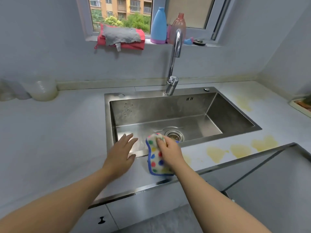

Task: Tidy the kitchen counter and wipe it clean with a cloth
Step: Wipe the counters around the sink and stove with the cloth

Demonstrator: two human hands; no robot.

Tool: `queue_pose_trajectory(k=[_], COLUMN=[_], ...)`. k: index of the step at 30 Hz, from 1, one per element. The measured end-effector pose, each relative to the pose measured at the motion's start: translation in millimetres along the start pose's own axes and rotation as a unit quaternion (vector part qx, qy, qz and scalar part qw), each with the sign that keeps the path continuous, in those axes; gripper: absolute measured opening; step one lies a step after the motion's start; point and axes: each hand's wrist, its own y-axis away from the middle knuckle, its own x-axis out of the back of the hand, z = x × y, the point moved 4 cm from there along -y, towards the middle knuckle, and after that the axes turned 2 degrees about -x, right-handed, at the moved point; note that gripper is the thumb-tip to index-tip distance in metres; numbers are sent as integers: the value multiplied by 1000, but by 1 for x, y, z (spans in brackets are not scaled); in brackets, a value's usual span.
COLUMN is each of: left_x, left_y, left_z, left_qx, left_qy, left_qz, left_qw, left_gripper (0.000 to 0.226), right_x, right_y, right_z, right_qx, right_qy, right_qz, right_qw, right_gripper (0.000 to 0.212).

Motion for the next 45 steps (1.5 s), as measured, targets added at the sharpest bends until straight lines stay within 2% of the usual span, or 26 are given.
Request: queue_pose_trajectory(k=[1,2,3,4,5,7,9,11,13,15,17,19,22,23,25,27,29,31,34,39,41,43,44,45], left_x=[7,12,18,23,28,38,41,39,37,36,38,43,54,57,62,66,67,65,62,79,87,92,94,97], left_y=[-8,-17,-26,-33,-38,-47,-53,-56,-53,-53,-55,-57,-64,-66,-70,-75,-78,-80,-77,-74,-72,-66,-63,-63], left_z=[12,21,31,38,41,41,39,41,46,49,49,45,32,28,24,25,28,31,35,32,37,43,46,47], left_qx=[34,69,87,106,117,122,123,124,130,116,98,95,115,119,102,75,75,101,131,83,99,165,188,200], left_qy=[122,248,356,414,421,359,372,426,471,478,472,458,439,426,361,288,231,229,262,173,245,387,435,455], left_qz=[-38,-83,-123,-152,-171,-181,-179,-189,-204,-221,-239,-245,-222,-211,-173,-112,-61,-67,-122,-101,-124,-218,-275,-309], left_qw=[991,963,922,891,883,907,902,876,849,842,843,849,863,872,911,948,968,966,948,976,957,881,837,811], left_gripper=[66,73,71,60,45,23,11,8,11,16,22,27,26,25,22,21,19,12,26,38,37,33,28,24], right_x=[3,5,8,12,15,20,27,27,20,9,5,10,26,30,34,36,35,32,31,43,47,51,52,54], right_y=[0,0,-1,-1,-1,0,0,2,4,5,6,6,5,4,5,4,3,3,0,3,7,9,9,11], right_z=[-8,-16,-24,-30,-34,-35,-30,-24,-20,-15,-11,-7,-3,-5,-15,-27,-39,-49,-59,-57,-55,-52,-50,-47], right_qx=[-8,-19,-31,-44,-59,-86,-108,-122,-140,-157,-163,-167,-177,-171,-143,-109,-83,-63,-50,-62,-73,-106,-131,-161], right_qy=[-71,-125,-164,-195,-222,-237,-194,-177,-226,-264,-237,-225,-198,-164,-107,-96,-100,-129,-197,-198,-227,-309,-349,-370], right_qz=[-6,-14,-18,-21,-20,13,76,122,109,76,71,111,197,216,233,248,266,278,264,288,282,250,228,207], right_qw=[997,992,986,980,973,968,972,969,958,949,955,953,944,947,956,958,955,950,943,935,929,912,900,891], right_gripper=[22,19,19,21,22,23,26,27,29,37,35,16,24,21,16,16,13,8,9,5,8,13,12,10])
